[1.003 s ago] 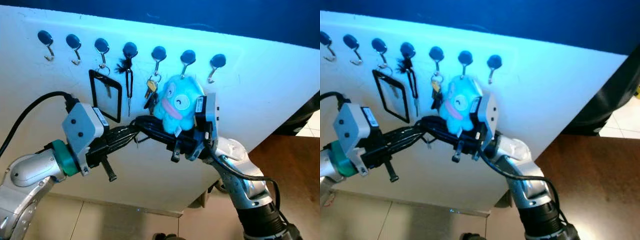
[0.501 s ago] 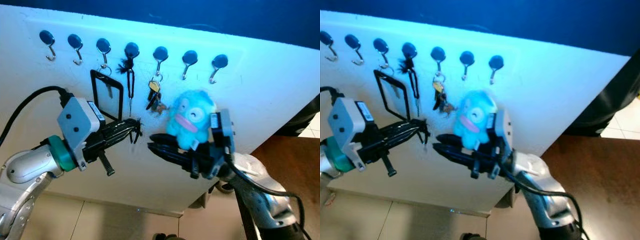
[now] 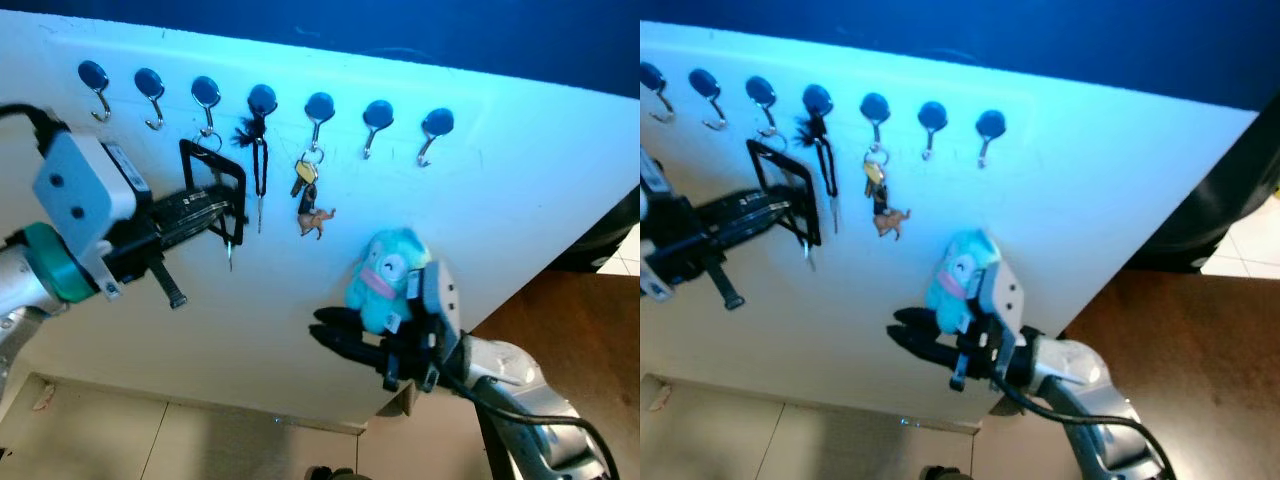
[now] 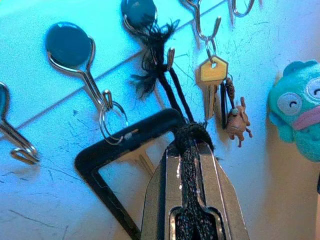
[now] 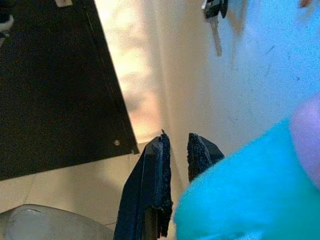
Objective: Hang keys on a hook
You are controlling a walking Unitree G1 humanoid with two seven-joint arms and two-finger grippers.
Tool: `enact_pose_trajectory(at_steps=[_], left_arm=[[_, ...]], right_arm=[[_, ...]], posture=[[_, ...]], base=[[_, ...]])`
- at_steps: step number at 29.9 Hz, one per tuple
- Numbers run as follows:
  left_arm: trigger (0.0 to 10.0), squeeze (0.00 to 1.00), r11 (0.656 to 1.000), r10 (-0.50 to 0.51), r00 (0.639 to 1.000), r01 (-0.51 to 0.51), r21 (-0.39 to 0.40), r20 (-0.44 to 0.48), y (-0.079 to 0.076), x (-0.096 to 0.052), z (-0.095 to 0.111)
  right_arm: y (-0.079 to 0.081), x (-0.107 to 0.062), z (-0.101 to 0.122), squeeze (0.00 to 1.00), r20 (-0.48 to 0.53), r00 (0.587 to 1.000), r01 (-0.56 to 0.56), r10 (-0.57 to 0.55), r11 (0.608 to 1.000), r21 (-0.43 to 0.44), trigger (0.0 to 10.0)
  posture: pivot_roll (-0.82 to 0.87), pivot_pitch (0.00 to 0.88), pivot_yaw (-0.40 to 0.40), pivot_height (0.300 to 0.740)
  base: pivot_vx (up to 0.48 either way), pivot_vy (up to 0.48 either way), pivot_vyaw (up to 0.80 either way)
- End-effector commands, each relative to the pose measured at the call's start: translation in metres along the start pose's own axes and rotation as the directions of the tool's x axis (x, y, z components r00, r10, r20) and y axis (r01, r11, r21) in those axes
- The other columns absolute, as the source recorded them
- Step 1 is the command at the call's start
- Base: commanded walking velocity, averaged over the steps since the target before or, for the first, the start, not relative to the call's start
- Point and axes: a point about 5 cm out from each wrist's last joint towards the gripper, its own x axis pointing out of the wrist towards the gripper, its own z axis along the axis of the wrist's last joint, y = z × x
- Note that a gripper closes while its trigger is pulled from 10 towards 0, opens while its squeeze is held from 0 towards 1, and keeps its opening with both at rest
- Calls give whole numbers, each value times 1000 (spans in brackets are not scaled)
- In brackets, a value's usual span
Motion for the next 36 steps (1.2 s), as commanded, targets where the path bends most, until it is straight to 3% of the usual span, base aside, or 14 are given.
enact_pose_trajectory(at_steps=[1,10,20,25,36], left_arm=[[0,0,1000,11,1000,-11,14,3,3,1,3],[0,0,996,74,994,-77,43,80,18,2,24],[0,0,999,38,986,-41,15,164,15,4,42],[0,0,1000,8,993,-10,22,115,12,-3,38],[0,0,996,77,996,-79,47,37,23,-16,32]], right_arm=[[1,1,-3,0,-19,1000,-6,6,1000,-12,10000],[6,11,-12,0,-31,1000,-6,6,1000,-18,10000],[12,17,-22,0,-50,999,-20,19,1000,-16,10000],[11,16,-23,0,-49,999,-11,10,1000,-15,10000],[6,16,-21,0,-46,999,-2,0,999,-39,10000]], posture=[[71,24,18,740],[79,41,26,740],[83,50,26,740],[89,54,26,740],[97,54,25,740]], base=[[0,0,0],[0,0,0],[0,0,0],[0,0,0],[0,0,0]])
